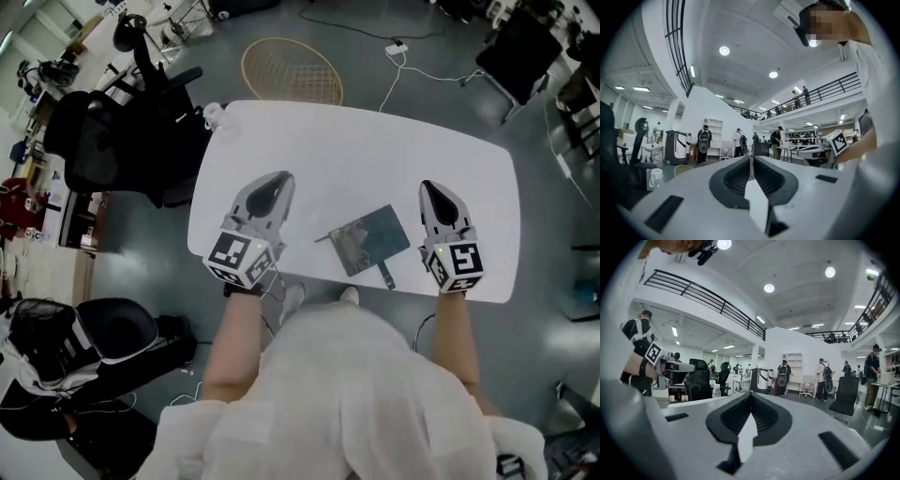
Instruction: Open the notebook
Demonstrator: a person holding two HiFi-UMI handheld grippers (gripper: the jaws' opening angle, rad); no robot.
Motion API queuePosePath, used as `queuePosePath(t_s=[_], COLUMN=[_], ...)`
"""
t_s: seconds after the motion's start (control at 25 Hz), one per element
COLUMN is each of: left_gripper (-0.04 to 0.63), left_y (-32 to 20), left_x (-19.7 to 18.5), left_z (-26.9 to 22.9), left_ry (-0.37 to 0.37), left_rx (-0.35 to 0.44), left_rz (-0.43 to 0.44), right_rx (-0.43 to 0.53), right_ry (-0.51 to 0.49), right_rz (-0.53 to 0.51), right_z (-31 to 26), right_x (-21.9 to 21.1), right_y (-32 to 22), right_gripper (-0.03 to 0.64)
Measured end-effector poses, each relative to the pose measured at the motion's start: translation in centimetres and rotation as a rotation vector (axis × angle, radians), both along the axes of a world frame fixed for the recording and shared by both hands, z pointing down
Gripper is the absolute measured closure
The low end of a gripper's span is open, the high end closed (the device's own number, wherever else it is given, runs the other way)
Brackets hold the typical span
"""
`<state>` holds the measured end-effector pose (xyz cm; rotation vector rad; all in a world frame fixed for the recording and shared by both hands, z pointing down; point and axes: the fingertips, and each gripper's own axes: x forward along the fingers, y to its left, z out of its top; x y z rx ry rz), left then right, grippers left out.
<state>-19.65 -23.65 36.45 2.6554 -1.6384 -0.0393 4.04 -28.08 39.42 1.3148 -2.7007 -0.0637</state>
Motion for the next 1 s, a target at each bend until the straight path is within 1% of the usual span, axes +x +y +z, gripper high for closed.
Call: queuePosePath(t_s=[0.28, 0.4, 0.52, 0.72, 1.0], left_gripper=[0.578, 0.578, 0.577, 0.577, 0.577], left_y=[-3.7, -4.4, -4.7, -5.4, -6.2], left_x=[3.3, 4.6, 5.8, 7.9, 10.1], left_z=[2.4, 3.9, 5.4, 7.3, 9.9], left_ry=[-0.013, -0.024, -0.036, -0.054, -0.087], left_rx=[-0.067, -0.105, -0.134, -0.149, -0.156], left_rz=[0.238, 0.338, 0.419, 0.498, 0.592], right_rx=[-0.039, -0.066, -0.093, -0.139, -0.217], right_ry=[0.03, 0.041, 0.042, 0.048, 0.065], right_rz=[0.199, 0.292, 0.368, 0.456, 0.547], right_z=[1.1, 1.9, 2.9, 5.1, 9.7], right_x=[1.9, 2.6, 2.9, 3.4, 2.7], right_y=[1.1, 2.1, 3.6, 5.1, 6.1], right_gripper=[0.612, 0.603, 0.6, 0.586, 0.562])
